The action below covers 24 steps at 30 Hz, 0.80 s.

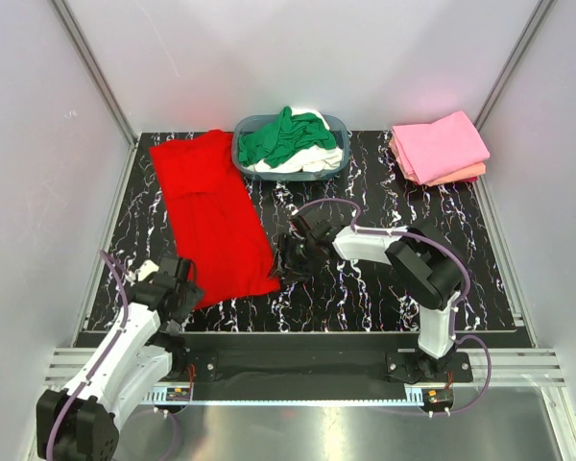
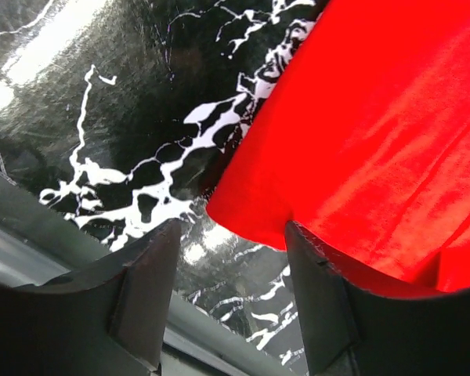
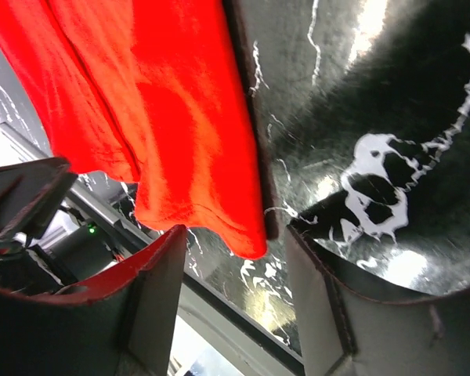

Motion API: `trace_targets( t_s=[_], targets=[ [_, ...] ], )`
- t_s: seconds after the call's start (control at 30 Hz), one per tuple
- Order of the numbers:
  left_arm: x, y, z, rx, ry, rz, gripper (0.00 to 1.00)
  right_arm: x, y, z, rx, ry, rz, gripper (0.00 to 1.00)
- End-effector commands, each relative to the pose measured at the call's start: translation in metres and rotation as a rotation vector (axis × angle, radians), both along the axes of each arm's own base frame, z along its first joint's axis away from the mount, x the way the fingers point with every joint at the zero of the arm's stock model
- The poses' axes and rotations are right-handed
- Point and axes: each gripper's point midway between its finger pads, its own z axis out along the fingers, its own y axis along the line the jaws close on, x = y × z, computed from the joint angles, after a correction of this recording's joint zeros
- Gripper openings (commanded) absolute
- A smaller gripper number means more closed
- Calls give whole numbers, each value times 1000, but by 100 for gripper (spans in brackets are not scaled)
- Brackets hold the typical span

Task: Fold and stack the t-shirts
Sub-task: Fold the tshirt

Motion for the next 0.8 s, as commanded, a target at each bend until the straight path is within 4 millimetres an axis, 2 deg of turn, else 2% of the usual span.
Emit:
trace_targets(
  t_s=[0.0, 0.27, 0.43, 0.53, 0.63, 0.67, 0.77],
  targets=[
    [9, 6, -6, 27, -55, 42, 60, 2, -1, -17, -14, 14, -9, 60],
    [15, 8, -9, 38, -104, 30, 49, -4, -3, -29, -22, 46, -17, 50],
    [19, 7, -8, 46, -118, 10, 43, -5, -2, -36, -27, 57, -19, 41],
    [26, 4, -7, 34, -131, -4, 35, -4, -1, -37, -24, 58, -18, 32],
    [34, -3, -7, 16, -144, -31, 15, -5, -1, -37, -23, 60, -15, 20],
    [38, -4, -7, 14, -154, -38, 0, -5, -2, -38, -26, 59, -16, 14],
    [38, -8, -3, -1, -152, -61, 0, -3, -2, -32, -22, 46, -10, 3]
  ],
)
